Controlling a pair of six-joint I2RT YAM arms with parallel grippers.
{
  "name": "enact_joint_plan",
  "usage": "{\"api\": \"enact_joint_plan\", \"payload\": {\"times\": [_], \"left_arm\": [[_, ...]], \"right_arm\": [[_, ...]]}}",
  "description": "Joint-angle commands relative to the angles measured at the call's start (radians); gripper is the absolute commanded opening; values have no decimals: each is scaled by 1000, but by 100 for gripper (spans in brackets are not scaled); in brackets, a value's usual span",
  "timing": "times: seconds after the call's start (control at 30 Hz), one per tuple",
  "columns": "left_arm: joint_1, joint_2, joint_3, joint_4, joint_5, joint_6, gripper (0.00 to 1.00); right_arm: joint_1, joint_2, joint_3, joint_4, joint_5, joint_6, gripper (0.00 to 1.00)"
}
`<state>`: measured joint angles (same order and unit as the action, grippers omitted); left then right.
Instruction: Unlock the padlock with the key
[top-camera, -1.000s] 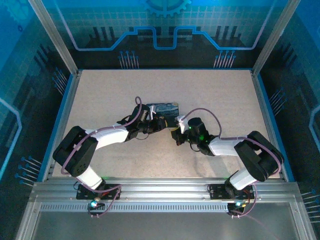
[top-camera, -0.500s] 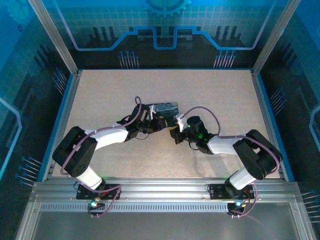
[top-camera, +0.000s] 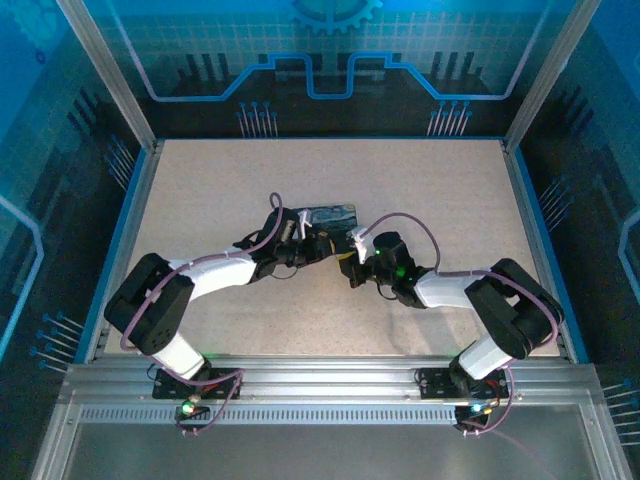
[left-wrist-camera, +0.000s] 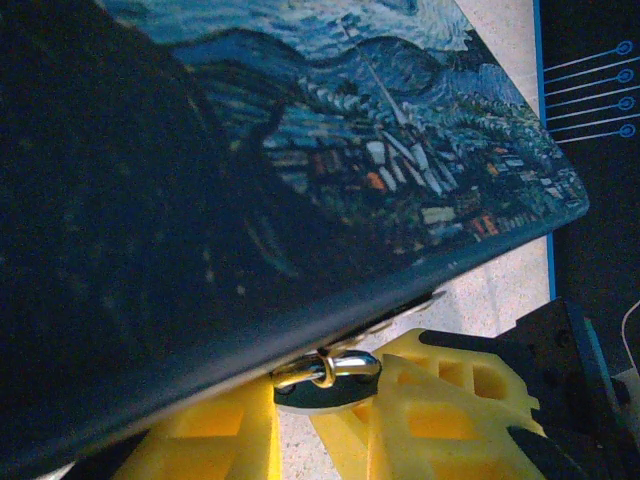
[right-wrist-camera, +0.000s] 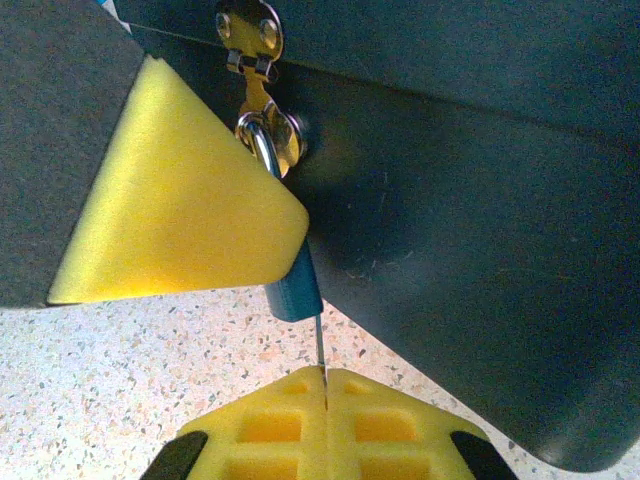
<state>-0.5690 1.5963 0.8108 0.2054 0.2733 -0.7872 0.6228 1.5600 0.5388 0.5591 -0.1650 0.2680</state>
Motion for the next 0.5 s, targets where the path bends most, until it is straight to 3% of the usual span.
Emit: {"api": "enact_joint_plan", "payload": {"times": [0.0, 0.47], "left_arm": [[-9, -37, 19, 22, -6, 9, 24], [-9, -28, 21, 20, -5, 9, 24]], "right_arm": [[6, 2, 26, 35, -21, -13, 0], [6, -13, 22, 41, -22, -7, 0]]}}
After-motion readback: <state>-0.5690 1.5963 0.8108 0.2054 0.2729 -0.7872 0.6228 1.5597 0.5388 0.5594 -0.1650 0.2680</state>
